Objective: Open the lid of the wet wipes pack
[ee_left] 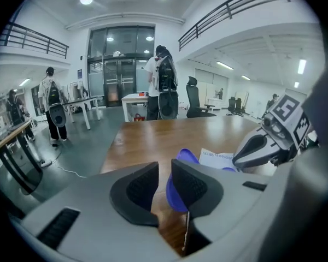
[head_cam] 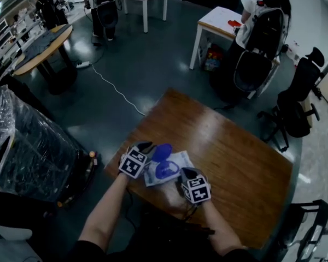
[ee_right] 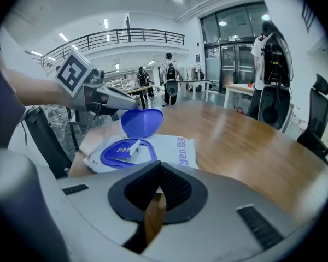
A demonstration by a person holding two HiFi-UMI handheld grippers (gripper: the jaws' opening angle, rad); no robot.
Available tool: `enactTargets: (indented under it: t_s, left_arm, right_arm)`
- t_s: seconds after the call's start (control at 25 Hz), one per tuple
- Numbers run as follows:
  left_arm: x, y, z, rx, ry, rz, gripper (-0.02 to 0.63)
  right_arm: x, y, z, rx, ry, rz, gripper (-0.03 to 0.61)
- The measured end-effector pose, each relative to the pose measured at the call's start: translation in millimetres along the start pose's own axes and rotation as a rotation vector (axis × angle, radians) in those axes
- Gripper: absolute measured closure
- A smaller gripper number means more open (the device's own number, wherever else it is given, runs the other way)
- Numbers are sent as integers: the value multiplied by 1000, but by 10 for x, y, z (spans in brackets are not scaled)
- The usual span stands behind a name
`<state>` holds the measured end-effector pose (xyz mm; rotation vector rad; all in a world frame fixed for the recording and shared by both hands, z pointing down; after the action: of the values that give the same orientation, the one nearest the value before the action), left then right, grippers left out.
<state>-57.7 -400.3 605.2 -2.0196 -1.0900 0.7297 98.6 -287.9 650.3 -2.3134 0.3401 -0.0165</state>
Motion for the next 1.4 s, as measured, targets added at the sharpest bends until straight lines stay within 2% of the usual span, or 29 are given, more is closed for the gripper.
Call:
enactTargets:
  t_s: [0.28, 0.4, 0.56, 0.72, 1.12, 1.4]
  left_arm:
    - [108, 16, 402, 113, 37, 46, 545]
    - [282, 42, 592, 181, 22, 47, 546]
    - [558, 137, 849, 266, -5, 28, 603]
    - [795, 339, 1083, 342, -41, -2, 616]
    - [1363, 692, 1406, 417, -65, -80, 617]
    - [1694, 915, 1553, 467, -16, -97, 615]
  right_arm:
    - [-33, 304, 340, 144, -51, -51, 568]
    - [-35, 494, 524, 230, -78, -86, 568]
    - [-89, 738, 852, 350, -116, -128, 568]
    - [-172, 952, 1204, 461, -140, -155, 568]
    - [-304, 1237, 1896, 640, -100, -160, 568]
    - [-230, 1334, 2240, 699, -47, -151, 569]
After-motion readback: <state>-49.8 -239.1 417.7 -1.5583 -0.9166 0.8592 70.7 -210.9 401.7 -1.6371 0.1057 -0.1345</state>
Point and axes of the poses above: the fingertips, and each gripper's own axes: z backward along the fingers, x to its right, y out of its top, the point moved 4 cm from there along z, backward along the fingers, and after that the axes turned 14 degrees about -y, right-handed, at the moved point
